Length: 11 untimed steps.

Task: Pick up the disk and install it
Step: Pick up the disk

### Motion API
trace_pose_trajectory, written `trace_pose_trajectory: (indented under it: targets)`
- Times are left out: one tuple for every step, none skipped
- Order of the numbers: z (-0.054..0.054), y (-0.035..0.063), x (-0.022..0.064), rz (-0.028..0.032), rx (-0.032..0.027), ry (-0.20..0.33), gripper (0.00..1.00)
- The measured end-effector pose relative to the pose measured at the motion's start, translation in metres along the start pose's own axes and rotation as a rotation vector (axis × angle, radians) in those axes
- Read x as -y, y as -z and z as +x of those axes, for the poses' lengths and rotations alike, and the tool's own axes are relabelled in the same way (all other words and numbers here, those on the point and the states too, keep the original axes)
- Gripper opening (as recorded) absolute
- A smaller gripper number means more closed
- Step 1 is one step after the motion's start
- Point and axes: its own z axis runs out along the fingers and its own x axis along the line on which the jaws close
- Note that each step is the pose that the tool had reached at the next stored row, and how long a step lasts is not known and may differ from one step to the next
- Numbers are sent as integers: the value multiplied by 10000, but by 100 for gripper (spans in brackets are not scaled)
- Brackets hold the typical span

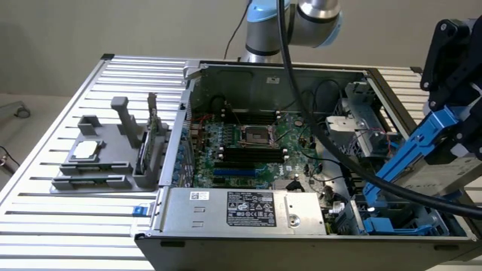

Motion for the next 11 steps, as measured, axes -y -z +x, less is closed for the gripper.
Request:
trace_pose_trajectory:
  targets:
    - [7,-17,1,3,-1,-9,33]
    - [10,-35,1,7,0,-12,33]
    - [12,-53,2,12,-1,-12,33]
    - [14,-71,1,19,-1,-12,33]
    - [15,-89,1,30,0,-11,33]
    - [17,-106,2,42,-1,-9,33]
    - [17,-121,2,52,-3,-9,33]
    - [14,-137,2,62,-4,-9,33]
    - [11,-153,3,70,-3,-9,33]
    - [8,-169,5,77,-3,-9,33]
    - [5,-184,9,82,-4,-8,33]
